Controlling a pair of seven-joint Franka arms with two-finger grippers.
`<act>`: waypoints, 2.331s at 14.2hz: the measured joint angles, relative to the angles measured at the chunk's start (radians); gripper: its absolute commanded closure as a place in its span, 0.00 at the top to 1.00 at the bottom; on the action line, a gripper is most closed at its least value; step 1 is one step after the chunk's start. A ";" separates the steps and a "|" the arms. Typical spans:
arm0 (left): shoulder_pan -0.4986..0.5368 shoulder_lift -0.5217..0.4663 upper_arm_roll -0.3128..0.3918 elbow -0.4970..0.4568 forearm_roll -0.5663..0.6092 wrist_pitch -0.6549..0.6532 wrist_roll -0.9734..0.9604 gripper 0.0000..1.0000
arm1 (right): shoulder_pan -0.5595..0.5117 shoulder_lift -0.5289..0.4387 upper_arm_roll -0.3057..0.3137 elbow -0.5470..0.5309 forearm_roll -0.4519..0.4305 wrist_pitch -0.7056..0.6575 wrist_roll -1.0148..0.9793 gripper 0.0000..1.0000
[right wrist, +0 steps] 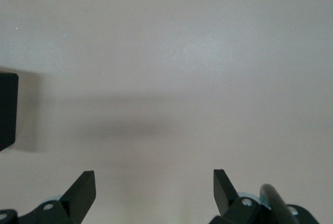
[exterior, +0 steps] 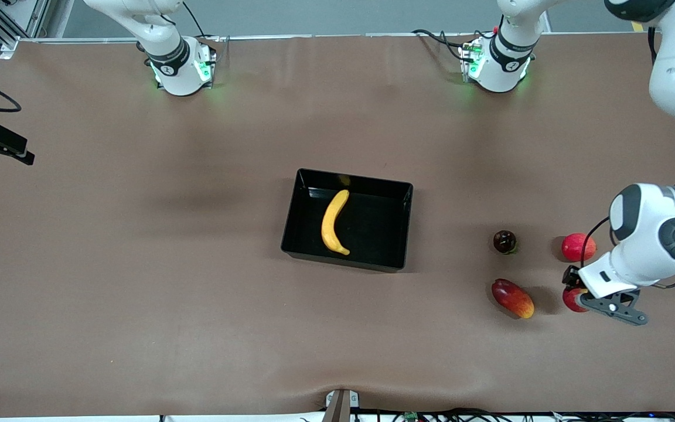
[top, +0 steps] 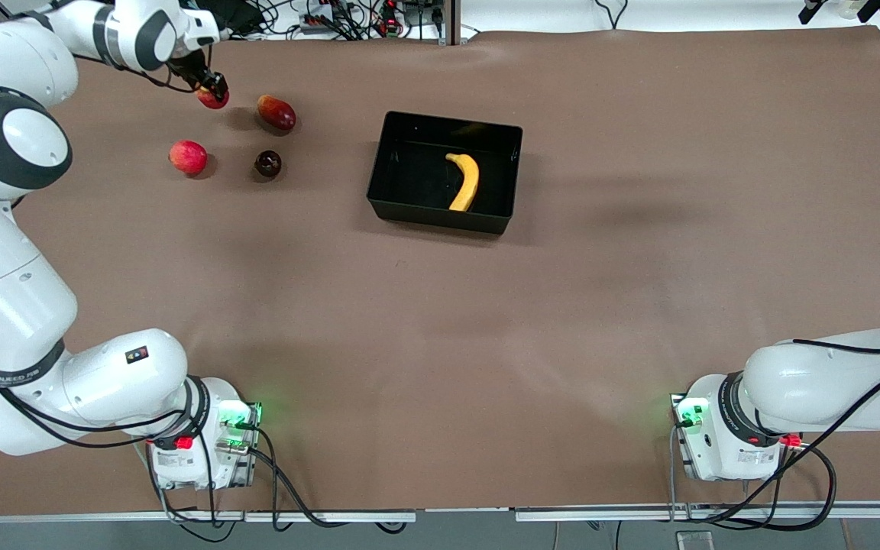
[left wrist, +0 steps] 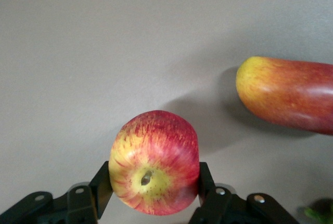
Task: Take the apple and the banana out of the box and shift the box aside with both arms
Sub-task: 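Carry the apple out of the tray and set it beside the mango, then return the left gripper to the tray and grasp the yellow banana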
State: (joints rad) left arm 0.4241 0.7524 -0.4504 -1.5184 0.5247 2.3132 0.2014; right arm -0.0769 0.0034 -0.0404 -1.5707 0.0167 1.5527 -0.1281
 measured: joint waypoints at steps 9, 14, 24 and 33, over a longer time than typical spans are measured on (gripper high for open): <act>-0.006 0.104 0.037 0.059 0.003 0.104 0.033 1.00 | 0.000 0.000 0.000 0.000 0.000 0.000 0.000 1.00; -0.004 0.094 0.033 0.091 0.003 0.099 0.024 1.00 | 0.000 0.000 0.000 0.000 0.000 0.000 0.000 1.00; -0.013 -0.047 -0.292 0.044 0.002 -0.254 -0.382 1.00 | 0.000 0.000 0.000 0.000 0.000 0.000 0.000 1.00; -0.394 -0.036 -0.370 0.010 0.004 -0.251 -0.919 1.00 | 0.000 0.001 0.005 0.000 0.001 0.006 0.000 1.00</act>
State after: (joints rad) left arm 0.0302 0.7168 -0.8199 -1.5086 0.5282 2.0621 -0.7172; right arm -0.0765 0.0047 -0.0358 -1.5704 0.0178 1.5583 -0.1281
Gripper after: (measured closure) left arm 0.000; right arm 0.000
